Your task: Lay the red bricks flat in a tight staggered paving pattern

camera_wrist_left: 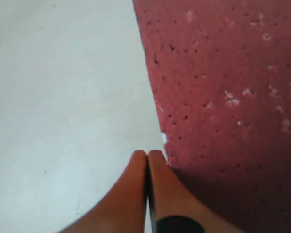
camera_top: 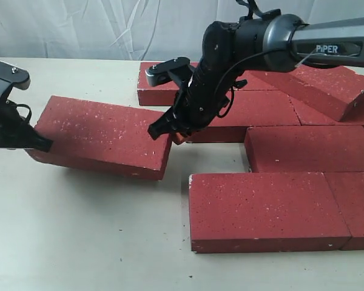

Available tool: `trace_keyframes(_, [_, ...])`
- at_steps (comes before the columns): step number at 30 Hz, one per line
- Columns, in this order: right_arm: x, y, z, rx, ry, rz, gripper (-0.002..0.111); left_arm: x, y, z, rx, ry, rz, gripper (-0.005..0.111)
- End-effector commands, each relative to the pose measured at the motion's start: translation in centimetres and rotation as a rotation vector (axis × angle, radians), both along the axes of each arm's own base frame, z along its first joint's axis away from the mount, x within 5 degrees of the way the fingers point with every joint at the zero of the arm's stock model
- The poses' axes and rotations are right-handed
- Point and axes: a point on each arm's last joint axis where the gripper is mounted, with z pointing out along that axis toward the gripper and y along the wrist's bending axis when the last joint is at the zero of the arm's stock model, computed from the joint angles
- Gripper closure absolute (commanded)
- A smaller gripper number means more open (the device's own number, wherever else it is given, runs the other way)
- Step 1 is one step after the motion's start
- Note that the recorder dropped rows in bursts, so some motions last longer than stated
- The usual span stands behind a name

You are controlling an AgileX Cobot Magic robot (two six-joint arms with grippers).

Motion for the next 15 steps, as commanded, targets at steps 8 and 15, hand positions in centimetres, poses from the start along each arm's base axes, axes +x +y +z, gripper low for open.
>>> trace_keyframes(8, [0.7,-3.3,0.0,-0.333,-0.050,0.063,0.109,-0.5,1.7,-0.8,0.008,0.031,0.052,0.107])
trace_keyframes(15, [0.3,-4.5,2.8,-0.266,-0.031,0.031,0.109,0.9,2.4,0.2,0.055,-0.161,0.107,0.107])
